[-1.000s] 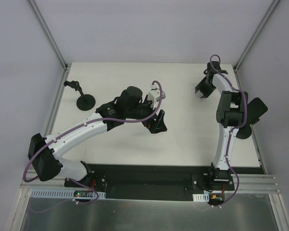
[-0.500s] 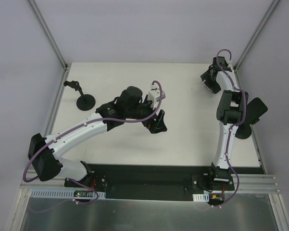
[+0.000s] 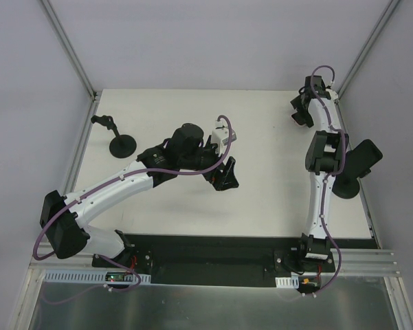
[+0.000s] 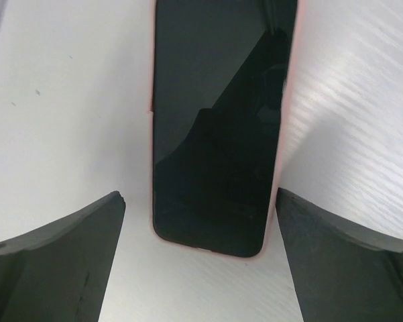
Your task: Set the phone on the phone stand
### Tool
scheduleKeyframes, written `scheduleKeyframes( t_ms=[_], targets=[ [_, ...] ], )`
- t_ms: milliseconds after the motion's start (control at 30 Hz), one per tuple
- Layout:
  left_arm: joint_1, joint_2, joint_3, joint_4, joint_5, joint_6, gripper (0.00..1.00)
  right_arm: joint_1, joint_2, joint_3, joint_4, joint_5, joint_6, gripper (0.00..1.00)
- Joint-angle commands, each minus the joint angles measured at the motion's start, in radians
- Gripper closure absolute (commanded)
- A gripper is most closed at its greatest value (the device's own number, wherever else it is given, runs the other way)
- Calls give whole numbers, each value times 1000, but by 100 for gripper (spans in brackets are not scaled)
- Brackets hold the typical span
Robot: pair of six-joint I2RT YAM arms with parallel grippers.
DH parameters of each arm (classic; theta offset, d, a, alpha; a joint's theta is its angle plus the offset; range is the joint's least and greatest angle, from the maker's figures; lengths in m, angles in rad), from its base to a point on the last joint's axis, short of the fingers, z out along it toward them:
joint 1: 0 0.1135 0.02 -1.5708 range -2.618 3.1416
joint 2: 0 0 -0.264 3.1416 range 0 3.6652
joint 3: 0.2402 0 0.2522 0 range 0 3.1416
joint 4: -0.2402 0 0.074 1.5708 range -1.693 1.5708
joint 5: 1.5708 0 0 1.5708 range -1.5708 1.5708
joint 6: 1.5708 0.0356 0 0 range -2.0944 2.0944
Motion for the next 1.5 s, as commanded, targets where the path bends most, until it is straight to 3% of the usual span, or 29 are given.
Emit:
scheduleKeyframes(
  t_ms=[0,233,333,367,567,867,1167,1467],
  targets=[
    [-14,0,12,29,11,-3,11,-6,116,189,-143,15,3,4],
    [-14,-5,16,29,24,-10,11,5,94,160,-153,3,-25,4],
    [-14,-8,16,29,29,-12,11,10,95,161,-147,-14,-42,23],
    [-14,-11,16,29,27,-10,11,14,95,161,-145,-23,-54,35],
    [-14,-15,15,29,29,-10,11,31,75,119,-145,-40,-83,67],
    [-14,-11,16,29,31,-13,11,43,-3,-6,-148,-89,-82,80],
    [-14,-11,15,29,31,-15,11,54,-72,-128,-122,-171,-116,83],
    [-14,-3,16,30,37,-15,11,66,-264,-404,-2,-266,-87,86]
  ],
)
